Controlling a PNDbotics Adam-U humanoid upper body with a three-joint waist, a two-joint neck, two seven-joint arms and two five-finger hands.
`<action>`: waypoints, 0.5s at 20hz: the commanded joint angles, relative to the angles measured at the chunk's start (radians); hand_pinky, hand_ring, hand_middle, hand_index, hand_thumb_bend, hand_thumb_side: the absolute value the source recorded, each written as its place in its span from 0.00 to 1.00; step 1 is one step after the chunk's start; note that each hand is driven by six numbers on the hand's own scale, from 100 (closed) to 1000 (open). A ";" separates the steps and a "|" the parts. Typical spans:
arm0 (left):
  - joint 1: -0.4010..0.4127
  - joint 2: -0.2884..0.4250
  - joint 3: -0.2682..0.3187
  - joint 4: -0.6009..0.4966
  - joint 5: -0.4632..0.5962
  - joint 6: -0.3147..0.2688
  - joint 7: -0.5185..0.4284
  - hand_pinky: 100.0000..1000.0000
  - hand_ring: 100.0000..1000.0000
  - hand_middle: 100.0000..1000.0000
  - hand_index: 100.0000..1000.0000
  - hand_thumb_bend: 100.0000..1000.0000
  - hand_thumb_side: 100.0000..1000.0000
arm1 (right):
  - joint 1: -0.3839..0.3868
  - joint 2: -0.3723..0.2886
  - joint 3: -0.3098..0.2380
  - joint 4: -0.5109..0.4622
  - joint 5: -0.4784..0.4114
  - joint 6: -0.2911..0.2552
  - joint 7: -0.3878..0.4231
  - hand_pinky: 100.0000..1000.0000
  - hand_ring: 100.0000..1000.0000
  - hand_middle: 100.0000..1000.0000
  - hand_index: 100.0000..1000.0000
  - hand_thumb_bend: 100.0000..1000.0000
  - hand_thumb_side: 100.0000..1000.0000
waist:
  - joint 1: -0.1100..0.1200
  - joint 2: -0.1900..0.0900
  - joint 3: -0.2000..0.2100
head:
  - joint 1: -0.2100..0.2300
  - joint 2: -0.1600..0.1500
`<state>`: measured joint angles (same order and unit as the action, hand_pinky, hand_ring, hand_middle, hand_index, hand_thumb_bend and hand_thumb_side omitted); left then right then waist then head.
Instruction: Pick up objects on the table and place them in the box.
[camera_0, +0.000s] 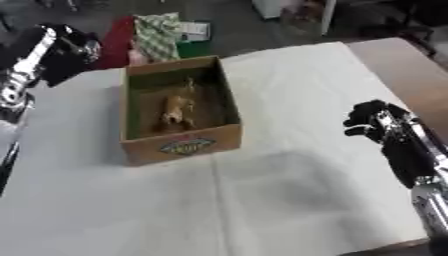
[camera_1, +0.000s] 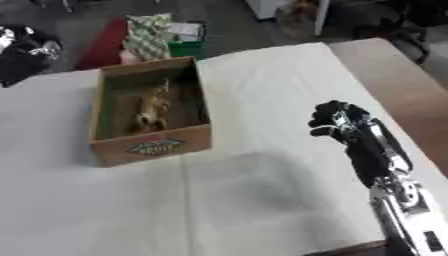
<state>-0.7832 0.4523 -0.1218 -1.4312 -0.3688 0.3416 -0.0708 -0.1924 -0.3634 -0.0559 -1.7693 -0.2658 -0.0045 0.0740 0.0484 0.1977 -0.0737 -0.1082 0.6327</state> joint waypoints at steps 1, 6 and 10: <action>0.040 0.047 0.035 -0.083 0.188 -0.004 0.129 0.65 0.64 0.63 0.70 0.00 0.80 | -0.005 -0.012 -0.011 -0.013 -0.009 -0.004 -0.003 0.59 0.61 0.55 0.64 0.00 0.56 | -0.006 -0.016 0.007 | 0.007 0.008; 0.148 0.050 0.053 -0.198 0.355 -0.025 0.271 0.65 0.63 0.62 0.70 0.00 0.80 | -0.007 -0.014 -0.011 -0.014 -0.012 -0.003 -0.004 0.59 0.61 0.55 0.64 0.00 0.56 | -0.005 -0.019 0.026 | 0.060 0.016; 0.208 0.035 0.068 -0.260 0.416 -0.037 0.327 0.64 0.62 0.61 0.69 0.00 0.82 | -0.009 -0.015 -0.008 -0.014 -0.013 -0.003 -0.001 0.59 0.61 0.55 0.64 0.00 0.56 | -0.007 -0.022 0.037 | 0.100 0.024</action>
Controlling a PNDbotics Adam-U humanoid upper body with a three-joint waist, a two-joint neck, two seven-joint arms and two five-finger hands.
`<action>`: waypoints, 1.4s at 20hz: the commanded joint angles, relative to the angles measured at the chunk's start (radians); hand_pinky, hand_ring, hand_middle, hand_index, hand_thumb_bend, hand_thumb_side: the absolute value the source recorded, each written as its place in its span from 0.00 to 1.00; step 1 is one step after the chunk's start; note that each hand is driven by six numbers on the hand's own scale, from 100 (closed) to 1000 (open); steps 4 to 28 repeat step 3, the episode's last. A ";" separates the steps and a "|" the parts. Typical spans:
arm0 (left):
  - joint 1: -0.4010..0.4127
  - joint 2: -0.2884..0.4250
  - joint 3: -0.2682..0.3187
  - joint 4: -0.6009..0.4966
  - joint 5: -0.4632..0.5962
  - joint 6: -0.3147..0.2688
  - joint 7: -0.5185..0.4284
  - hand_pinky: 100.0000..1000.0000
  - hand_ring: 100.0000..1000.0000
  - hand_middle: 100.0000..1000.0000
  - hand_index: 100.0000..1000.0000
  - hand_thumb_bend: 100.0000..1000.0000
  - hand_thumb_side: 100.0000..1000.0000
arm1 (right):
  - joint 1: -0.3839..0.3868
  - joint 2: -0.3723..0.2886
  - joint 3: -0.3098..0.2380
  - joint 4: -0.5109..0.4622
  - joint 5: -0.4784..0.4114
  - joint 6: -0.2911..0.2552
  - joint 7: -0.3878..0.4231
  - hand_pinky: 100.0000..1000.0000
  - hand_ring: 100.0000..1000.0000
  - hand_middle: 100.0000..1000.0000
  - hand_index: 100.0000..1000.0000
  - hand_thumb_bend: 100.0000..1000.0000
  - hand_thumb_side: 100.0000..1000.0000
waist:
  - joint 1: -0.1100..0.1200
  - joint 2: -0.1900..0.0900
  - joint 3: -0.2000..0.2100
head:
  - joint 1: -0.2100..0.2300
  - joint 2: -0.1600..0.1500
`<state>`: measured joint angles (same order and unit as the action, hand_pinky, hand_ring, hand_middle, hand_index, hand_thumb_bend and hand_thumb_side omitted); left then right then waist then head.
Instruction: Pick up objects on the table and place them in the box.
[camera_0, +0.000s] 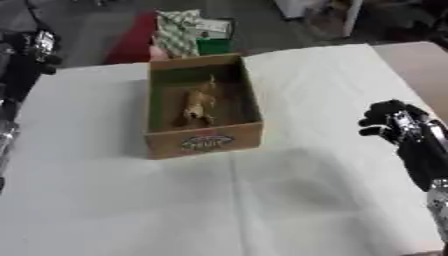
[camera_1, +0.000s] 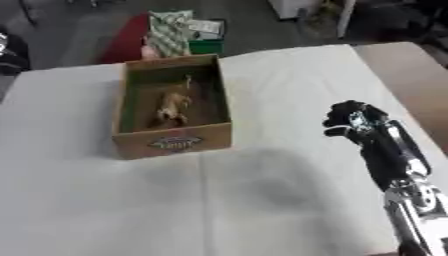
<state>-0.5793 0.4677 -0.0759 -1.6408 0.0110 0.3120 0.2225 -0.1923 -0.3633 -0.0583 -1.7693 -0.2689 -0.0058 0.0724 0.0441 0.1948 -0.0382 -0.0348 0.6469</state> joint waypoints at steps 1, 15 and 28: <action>0.017 0.016 0.026 -0.059 0.048 -0.010 0.043 0.64 0.62 0.61 0.69 0.00 0.82 | -0.010 -0.016 -0.006 -0.014 -0.011 -0.002 0.001 0.59 0.61 0.55 0.64 0.00 0.56 | -0.002 -0.019 0.002 | 0.040 0.010; 0.033 0.007 0.029 -0.066 0.066 -0.011 0.056 0.64 0.62 0.61 0.69 0.00 0.83 | -0.009 -0.014 -0.008 -0.013 -0.013 -0.001 -0.002 0.59 0.61 0.55 0.64 0.00 0.56 | -0.003 -0.019 0.002 | 0.048 0.014; 0.033 0.007 0.029 -0.066 0.066 -0.011 0.056 0.64 0.62 0.61 0.69 0.00 0.83 | -0.009 -0.014 -0.008 -0.013 -0.013 -0.001 -0.002 0.59 0.61 0.55 0.64 0.00 0.56 | -0.003 -0.019 0.002 | 0.048 0.014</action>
